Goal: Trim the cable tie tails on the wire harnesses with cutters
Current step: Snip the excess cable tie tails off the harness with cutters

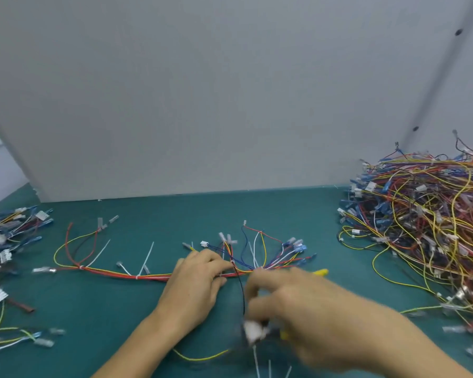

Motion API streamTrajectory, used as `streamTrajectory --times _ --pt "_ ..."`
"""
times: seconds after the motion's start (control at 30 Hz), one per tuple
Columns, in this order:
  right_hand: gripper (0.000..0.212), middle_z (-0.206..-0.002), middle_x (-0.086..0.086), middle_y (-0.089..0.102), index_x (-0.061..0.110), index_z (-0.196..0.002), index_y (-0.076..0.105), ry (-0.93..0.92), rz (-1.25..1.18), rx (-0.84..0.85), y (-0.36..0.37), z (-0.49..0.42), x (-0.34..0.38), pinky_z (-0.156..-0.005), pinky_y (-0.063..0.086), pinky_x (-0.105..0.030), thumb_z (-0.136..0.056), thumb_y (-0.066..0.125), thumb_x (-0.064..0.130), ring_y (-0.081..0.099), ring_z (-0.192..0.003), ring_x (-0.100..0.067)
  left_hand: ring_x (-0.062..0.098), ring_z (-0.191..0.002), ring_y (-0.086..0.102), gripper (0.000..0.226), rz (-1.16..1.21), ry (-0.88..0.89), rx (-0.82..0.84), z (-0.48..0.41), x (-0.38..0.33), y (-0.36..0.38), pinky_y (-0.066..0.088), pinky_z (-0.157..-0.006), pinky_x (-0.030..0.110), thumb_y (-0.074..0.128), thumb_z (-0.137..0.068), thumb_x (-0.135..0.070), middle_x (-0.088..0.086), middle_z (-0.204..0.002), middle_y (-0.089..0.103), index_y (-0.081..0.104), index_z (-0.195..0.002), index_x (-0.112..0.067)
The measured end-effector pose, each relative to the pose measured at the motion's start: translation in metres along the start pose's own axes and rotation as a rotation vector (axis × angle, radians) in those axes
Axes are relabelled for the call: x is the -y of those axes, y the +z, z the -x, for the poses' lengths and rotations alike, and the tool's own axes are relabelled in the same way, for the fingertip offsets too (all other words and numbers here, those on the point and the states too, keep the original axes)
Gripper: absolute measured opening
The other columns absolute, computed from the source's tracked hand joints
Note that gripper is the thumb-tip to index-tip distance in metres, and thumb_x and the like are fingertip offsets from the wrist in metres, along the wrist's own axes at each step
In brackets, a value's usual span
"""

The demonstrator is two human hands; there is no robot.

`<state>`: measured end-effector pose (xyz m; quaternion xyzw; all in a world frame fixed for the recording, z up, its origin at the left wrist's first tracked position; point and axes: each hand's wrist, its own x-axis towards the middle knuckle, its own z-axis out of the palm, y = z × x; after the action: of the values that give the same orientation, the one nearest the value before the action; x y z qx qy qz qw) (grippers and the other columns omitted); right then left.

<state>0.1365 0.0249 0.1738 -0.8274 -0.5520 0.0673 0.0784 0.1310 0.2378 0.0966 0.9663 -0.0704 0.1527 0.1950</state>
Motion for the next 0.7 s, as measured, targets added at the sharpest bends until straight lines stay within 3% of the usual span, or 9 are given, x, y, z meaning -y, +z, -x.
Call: streamTrajectory --times 0.1,0.17,0.27,0.3,0.37,0.43,0.6,0.7 --pt "0.003 -0.086 0.019 0.056 0.037 -0.075 0.060 -0.091 0.319 0.073 0.036 -0.005 0.008 -0.052 0.034 -0.023 -0.077 0.059 0.038 0.053 -0.063 -0.006 0.021 -0.088 0.059 0.025 0.003 0.060 -0.001 0.002 0.003 0.003 0.042 -0.073 0.033 0.072 -0.083 -0.014 -0.011 -0.095 0.067 0.074 -0.102 -0.029" --pt "0.023 -0.063 0.020 0.051 0.030 -0.061 0.043 -0.046 0.443 0.037 0.052 -0.008 0.006 -0.045 0.031 -0.018 -0.071 0.057 0.046 0.046 -0.049 0.000 0.023 -0.073 0.062 0.026 0.005 0.091 -0.043 0.004 0.005 0.006 0.044 -0.060 0.034 0.082 -0.071 -0.005 -0.009 -0.082 0.068 0.077 -0.088 -0.025" --pt "0.025 -0.054 0.015 0.048 0.028 -0.061 0.044 -0.068 0.473 0.015 0.049 -0.006 0.002 -0.047 0.036 -0.018 -0.069 0.061 0.043 0.046 -0.050 -0.003 0.022 -0.081 0.060 0.019 0.024 0.069 -0.056 0.002 0.006 0.007 0.043 -0.069 0.034 0.077 -0.078 -0.010 -0.008 -0.086 0.067 0.077 -0.090 -0.025" --pt "0.017 -0.057 0.013 0.050 0.029 -0.064 0.047 -0.056 0.426 -0.015 0.038 -0.004 0.004 -0.050 0.037 -0.020 -0.069 0.062 0.036 0.048 -0.054 -0.005 0.019 -0.089 0.057 0.014 0.028 0.053 -0.049 0.001 0.007 0.007 0.040 -0.076 0.032 0.071 -0.084 -0.018 -0.010 -0.091 0.065 0.075 -0.095 -0.026" --pt "0.008 -0.071 0.007 0.056 0.025 -0.076 0.055 -0.010 0.106 -0.035 0.012 -0.001 0.003 -0.059 0.041 -0.029 -0.076 0.059 0.019 0.051 -0.068 -0.013 0.012 -0.098 0.051 0.015 0.027 0.032 -0.024 0.000 0.009 0.007 0.033 -0.082 0.025 0.063 -0.090 -0.033 -0.014 -0.099 0.061 0.072 -0.101 -0.030" --pt "0.008 -0.075 0.004 0.058 0.021 -0.080 0.059 0.078 -0.243 -0.144 -0.012 0.003 0.000 -0.064 0.045 -0.034 -0.084 0.058 0.015 0.052 -0.070 -0.013 0.009 -0.100 0.048 0.017 0.031 0.023 -0.011 -0.001 0.009 0.007 0.030 -0.083 0.023 0.060 -0.090 -0.040 -0.016 -0.101 0.058 0.069 -0.103 -0.032" --pt "0.013 -0.077 0.003 0.072 0.014 -0.080 0.071 0.233 -0.733 -0.520 -0.060 0.008 -0.012 -0.062 0.046 -0.013 -0.081 0.072 0.001 0.061 -0.067 -0.002 0.012 -0.101 0.050 0.014 0.017 0.031 -0.045 0.002 0.010 0.004 0.034 -0.086 0.027 0.056 -0.095 -0.029 -0.013 -0.100 0.059 0.067 -0.103 -0.029" --pt "0.016 -0.084 -0.006 0.075 0.009 -0.079 0.069 0.308 -0.957 -0.699 -0.075 0.009 -0.020 -0.061 0.051 -0.016 -0.079 0.066 -0.007 0.068 -0.068 -0.012 0.010 -0.101 0.051 0.014 0.044 0.025 -0.067 0.003 0.012 0.004 0.033 -0.087 0.026 0.054 -0.095 -0.028 -0.014 -0.102 0.059 0.066 -0.104 -0.028"
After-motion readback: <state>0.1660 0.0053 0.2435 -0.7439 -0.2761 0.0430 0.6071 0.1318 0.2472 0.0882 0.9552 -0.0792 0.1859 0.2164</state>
